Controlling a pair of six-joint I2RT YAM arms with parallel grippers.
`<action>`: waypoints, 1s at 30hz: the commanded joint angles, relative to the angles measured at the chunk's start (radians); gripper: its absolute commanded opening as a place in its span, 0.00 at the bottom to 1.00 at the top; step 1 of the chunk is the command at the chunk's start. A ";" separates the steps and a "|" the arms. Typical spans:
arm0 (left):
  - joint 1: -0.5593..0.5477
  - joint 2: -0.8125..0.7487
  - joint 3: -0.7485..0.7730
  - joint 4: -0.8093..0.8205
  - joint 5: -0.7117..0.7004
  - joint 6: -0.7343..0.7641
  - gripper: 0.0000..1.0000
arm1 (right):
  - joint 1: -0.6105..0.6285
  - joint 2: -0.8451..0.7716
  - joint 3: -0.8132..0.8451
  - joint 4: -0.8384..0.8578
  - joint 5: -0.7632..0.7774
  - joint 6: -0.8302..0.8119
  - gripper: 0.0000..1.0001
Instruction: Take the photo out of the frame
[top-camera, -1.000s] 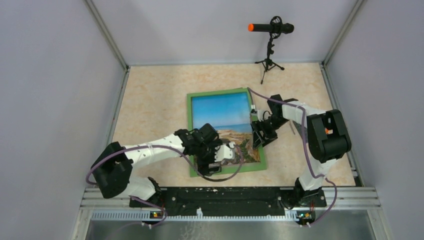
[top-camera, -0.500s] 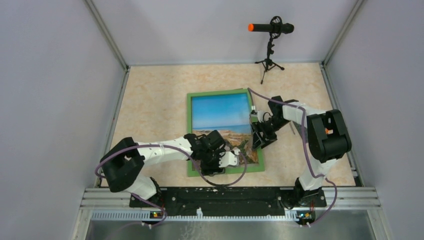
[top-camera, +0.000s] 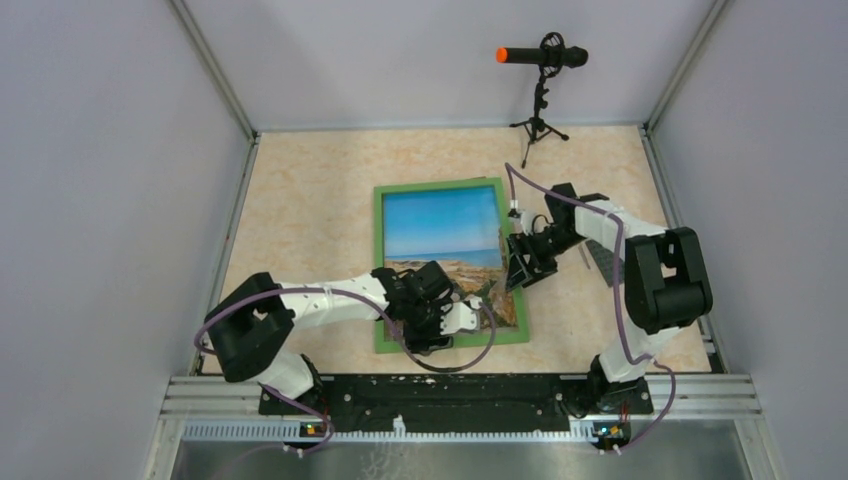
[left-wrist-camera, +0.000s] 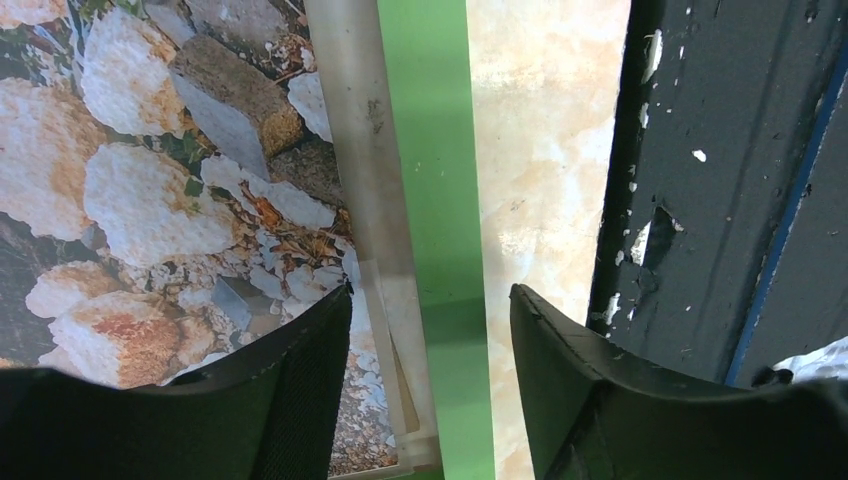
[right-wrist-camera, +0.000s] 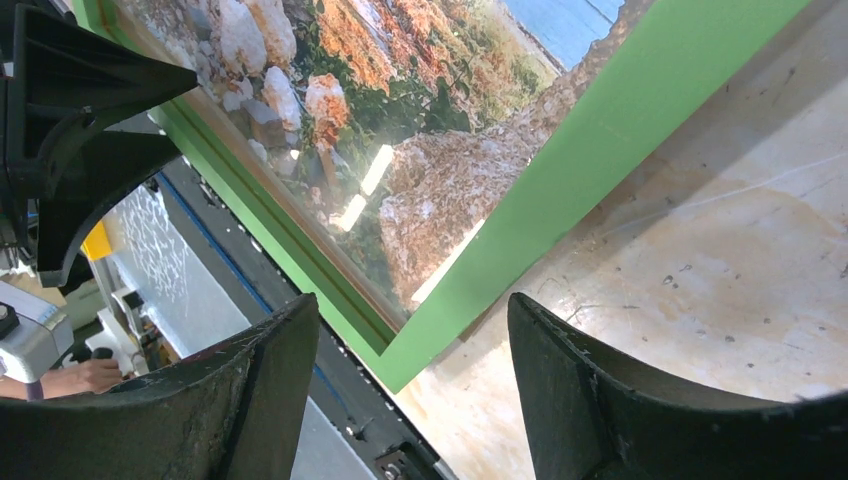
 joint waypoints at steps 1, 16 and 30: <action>-0.002 0.051 -0.005 0.025 -0.019 -0.011 0.64 | -0.012 -0.051 0.037 -0.014 -0.026 -0.016 0.69; 0.007 -0.026 0.119 -0.110 0.014 -0.054 0.10 | -0.040 -0.063 0.166 -0.095 -0.064 -0.036 0.74; 0.113 0.010 0.160 -0.105 -0.040 -0.009 0.00 | -0.043 -0.071 0.192 -0.116 -0.072 -0.041 0.74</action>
